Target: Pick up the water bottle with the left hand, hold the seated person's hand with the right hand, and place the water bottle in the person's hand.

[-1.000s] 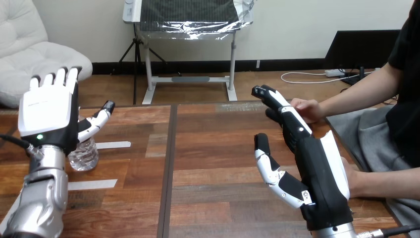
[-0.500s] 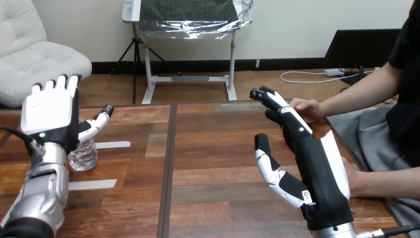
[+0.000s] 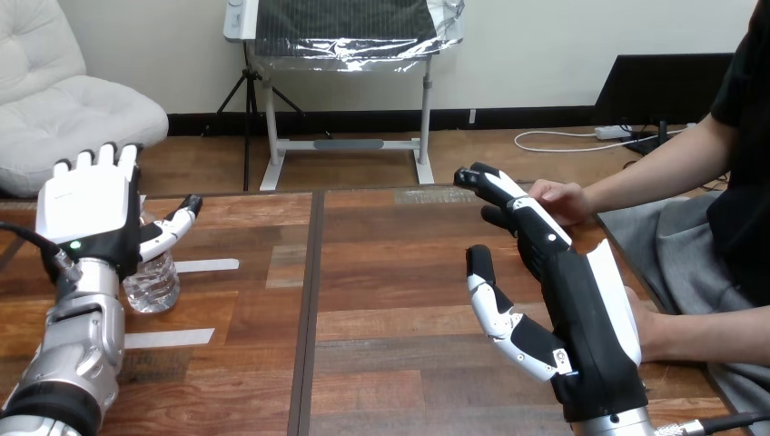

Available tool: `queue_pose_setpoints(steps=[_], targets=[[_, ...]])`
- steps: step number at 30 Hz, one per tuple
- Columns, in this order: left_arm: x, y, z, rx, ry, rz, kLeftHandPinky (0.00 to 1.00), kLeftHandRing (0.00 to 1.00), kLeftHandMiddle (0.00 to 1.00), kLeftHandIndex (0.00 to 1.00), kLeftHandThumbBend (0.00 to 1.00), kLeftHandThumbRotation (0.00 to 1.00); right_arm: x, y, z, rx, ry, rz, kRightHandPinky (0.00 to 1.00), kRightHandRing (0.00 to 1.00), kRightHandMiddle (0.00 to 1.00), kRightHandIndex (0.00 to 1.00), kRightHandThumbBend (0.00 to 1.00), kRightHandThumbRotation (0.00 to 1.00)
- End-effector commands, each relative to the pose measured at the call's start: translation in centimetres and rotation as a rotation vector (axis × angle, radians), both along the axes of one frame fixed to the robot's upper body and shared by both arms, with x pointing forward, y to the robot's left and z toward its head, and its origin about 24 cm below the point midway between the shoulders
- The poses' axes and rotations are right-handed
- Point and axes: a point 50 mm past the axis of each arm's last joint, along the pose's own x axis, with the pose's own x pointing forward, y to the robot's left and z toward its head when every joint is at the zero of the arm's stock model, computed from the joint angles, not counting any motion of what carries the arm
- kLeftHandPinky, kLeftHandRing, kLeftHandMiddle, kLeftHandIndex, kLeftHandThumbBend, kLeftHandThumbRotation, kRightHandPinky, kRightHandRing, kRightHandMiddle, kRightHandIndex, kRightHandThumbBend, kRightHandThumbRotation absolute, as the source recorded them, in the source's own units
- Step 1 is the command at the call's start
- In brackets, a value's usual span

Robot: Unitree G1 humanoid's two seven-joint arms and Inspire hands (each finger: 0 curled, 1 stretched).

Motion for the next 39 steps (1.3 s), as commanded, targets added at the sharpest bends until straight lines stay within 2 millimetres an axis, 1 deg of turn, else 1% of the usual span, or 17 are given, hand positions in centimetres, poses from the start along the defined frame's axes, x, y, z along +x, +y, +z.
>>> queue_pose_setpoints(steps=[1,9,12,13,23,39], targets=[[1.7,-0.5,2.4,0.022,-0.069,-0.022,1.0,0.99,0.99,0.97,0.49,1.0,1.1,0.0,1.5,-0.015,-0.08,0.009,0.86,0.9,0.91,0.82,0.04,0.0],[1.5,-0.2,1.9,0.0,-0.038,-0.008,1.0,1.0,1.0,0.97,0.5,1.0,1.0,-0.1,1.6,-0.018,-0.081,0.01,0.86,0.9,0.91,0.81,0.04,0.0],[1.4,-0.2,1.7,0.001,-0.023,-0.002,1.0,1.0,1.0,0.98,0.51,1.0,1.0,-0.1,1.6,-0.016,-0.08,0.012,0.86,0.9,0.91,0.81,0.04,0.0],[1.3,-0.1,1.6,-0.002,-0.019,0.0,1.0,1.0,1.0,0.99,0.53,1.0,1.0,-0.1,1.6,-0.019,-0.079,0.011,0.86,0.9,0.91,0.81,0.04,0.0],[0.7,0.0,0.5,-0.03,-0.003,0.011,1.0,0.99,1.0,0.96,0.51,1.0,1.0,-0.3,1.6,-0.026,-0.072,0.009,0.89,0.91,0.9,0.8,0.05,0.0],[0.3,-0.2,-0.2,-0.079,0.009,0.022,1.0,0.99,0.99,0.97,0.51,1.0,1.1,-0.5,1.7,-0.028,-0.086,0.025,0.89,0.89,0.88,0.79,0.05,0.0]])
